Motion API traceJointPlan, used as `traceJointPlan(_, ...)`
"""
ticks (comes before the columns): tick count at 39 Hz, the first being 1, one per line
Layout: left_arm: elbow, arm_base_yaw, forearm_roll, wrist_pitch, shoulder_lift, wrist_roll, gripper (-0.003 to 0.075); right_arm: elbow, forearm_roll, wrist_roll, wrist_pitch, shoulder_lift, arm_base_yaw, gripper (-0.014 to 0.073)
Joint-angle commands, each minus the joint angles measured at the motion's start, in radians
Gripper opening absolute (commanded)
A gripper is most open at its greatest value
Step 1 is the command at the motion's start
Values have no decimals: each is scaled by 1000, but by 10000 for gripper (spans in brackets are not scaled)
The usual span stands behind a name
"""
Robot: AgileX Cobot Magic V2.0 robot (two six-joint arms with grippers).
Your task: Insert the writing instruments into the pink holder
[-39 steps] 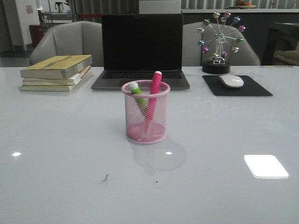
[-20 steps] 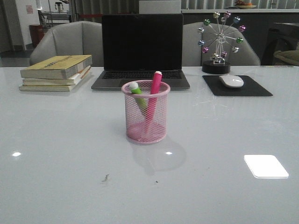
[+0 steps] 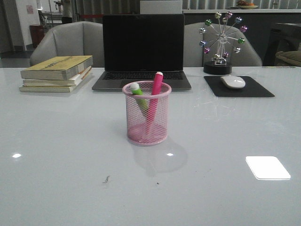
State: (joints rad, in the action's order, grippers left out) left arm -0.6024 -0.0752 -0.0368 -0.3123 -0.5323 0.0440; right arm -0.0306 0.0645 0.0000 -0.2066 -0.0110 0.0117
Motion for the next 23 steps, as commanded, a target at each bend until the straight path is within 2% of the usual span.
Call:
traceJointPlan(1,5,2,-23,177,45,-8,100,-1,-2,-12,81,-17,-5,31)
traceJointPlan(9,94,2,-18,302,215,-8,99,-1,-2,-12,81,-17,-5,31)
traceJointPlan(23,284,2,-12,301,541,-8,99,-1,-2,-12,81,-17,-5,31)
